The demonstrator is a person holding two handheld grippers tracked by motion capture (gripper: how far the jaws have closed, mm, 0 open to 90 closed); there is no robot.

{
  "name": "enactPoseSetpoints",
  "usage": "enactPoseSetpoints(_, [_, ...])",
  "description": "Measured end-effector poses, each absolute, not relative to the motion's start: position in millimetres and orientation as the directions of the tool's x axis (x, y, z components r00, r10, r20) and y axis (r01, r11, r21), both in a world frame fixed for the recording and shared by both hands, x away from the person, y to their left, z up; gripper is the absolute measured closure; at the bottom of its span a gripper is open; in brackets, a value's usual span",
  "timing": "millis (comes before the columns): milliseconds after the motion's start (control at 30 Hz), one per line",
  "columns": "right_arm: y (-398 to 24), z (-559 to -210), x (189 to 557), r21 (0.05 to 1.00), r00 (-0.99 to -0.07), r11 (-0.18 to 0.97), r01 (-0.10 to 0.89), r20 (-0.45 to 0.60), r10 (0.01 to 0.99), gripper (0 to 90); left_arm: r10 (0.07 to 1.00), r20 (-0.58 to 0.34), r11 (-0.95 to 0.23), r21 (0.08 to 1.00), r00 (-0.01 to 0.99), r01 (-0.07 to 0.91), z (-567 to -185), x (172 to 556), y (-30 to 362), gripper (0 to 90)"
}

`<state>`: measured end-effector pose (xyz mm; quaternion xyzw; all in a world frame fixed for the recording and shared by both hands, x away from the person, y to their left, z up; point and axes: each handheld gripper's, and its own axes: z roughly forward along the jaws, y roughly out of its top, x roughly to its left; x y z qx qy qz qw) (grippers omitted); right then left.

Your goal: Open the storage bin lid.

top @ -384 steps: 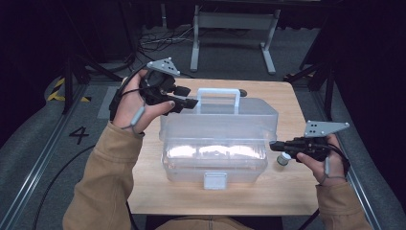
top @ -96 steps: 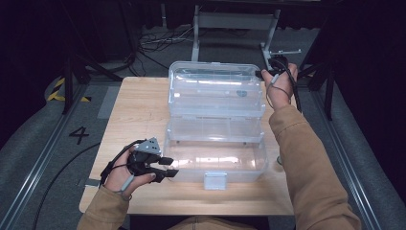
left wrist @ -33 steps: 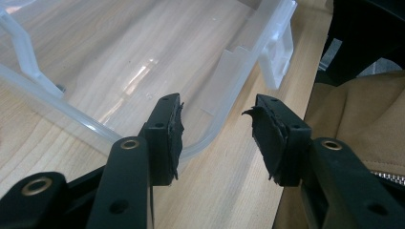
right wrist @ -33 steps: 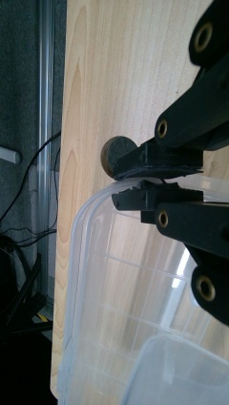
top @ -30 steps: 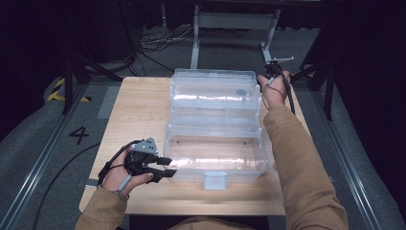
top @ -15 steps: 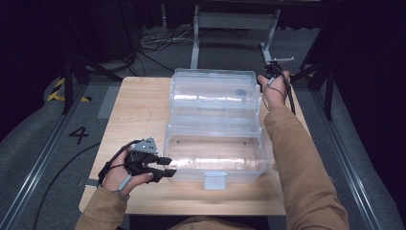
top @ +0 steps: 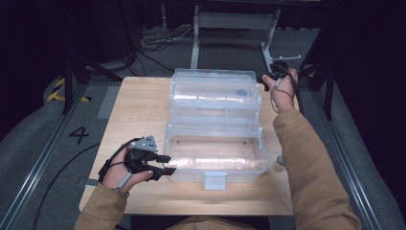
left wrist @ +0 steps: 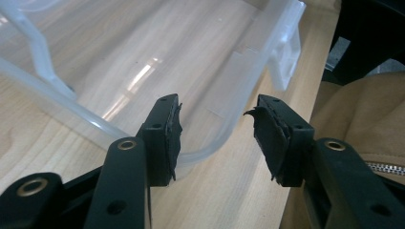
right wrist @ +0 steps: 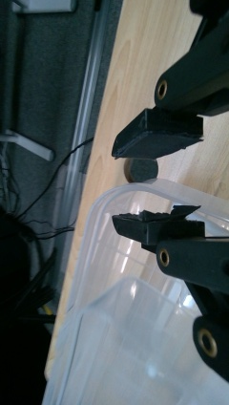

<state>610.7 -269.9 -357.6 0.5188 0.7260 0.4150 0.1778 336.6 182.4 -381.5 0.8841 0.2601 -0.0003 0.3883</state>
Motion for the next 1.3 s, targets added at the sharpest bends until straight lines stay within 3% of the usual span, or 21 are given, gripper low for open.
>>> enactPoseSetpoints(267, [-288.2, -336.3, 575.9, 0.841, -0.450, 0.117, 0.528, 0.160, 0.879, 56.2, 0.462, -0.198, -0.547, 0.704, 0.864, 0.454, -372.5, 342.6, 185.0, 50.3])
enactPoseSetpoints(333, [-291.7, -327.6, 553.5, 0.866, -0.483, 0.171, 0.470, 0.090, 0.871, 54.7, 0.466, -0.198, -0.546, 0.703, 0.863, 0.456, -371.0, 345.2, 186.7, 49.7])
enactPoseSetpoints(600, [-296.4, -323.6, 494.4, 0.899, -0.564, 0.213, 0.383, 0.046, 0.825, 50.8, 0.480, -0.205, -0.531, 0.705, 0.853, 0.469, -365.1, 355.6, 190.5, 49.1])
enactPoseSetpoints(900, [-304.1, -330.3, 424.5, 0.918, -0.654, 0.219, 0.332, 0.056, 0.754, 48.2, 0.499, -0.176, -0.532, 0.711, 0.848, 0.460, -360.4, 363.9, 187.4, 45.5])
enactPoseSetpoints(1300, [-327.9, -320.8, 394.3, 0.914, -0.655, 0.199, 0.353, 0.090, 0.750, 48.1, 0.586, -0.134, -0.500, 0.717, 0.799, 0.486, -351.4, 368.5, 200.3, 45.0])
